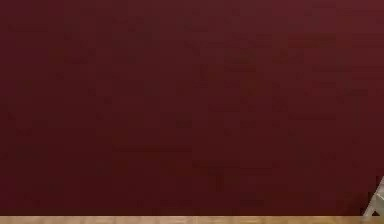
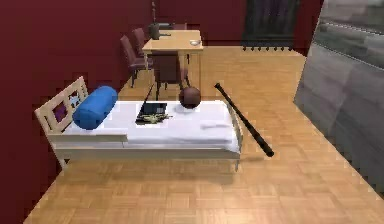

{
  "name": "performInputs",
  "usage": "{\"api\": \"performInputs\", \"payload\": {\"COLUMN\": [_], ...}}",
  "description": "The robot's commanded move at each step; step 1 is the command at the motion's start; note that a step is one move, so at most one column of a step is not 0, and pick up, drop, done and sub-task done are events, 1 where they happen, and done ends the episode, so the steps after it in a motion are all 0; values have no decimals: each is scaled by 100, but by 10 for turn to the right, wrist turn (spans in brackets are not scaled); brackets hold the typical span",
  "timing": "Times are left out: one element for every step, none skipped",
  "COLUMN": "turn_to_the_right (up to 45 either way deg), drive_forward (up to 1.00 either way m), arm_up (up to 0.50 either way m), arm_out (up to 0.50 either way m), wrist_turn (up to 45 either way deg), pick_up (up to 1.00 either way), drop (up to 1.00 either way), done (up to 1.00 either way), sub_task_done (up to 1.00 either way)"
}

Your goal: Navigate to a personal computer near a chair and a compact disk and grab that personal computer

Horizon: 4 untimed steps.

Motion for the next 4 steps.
{"api": "performInputs", "payload": {"turn_to_the_right": [-450, -450, -450, -240], "drive_forward": [0, 0, 0, 0], "arm_up": [0, 0, 0, 0], "arm_out": [0, 0, 0, 0], "wrist_turn": [0, 0, 0, 0], "pick_up": [0, 0, 0, 0], "drop": [0, 0, 0, 0], "done": [0, 0, 0, 0], "sub_task_done": [0, 0, 0, 0]}}
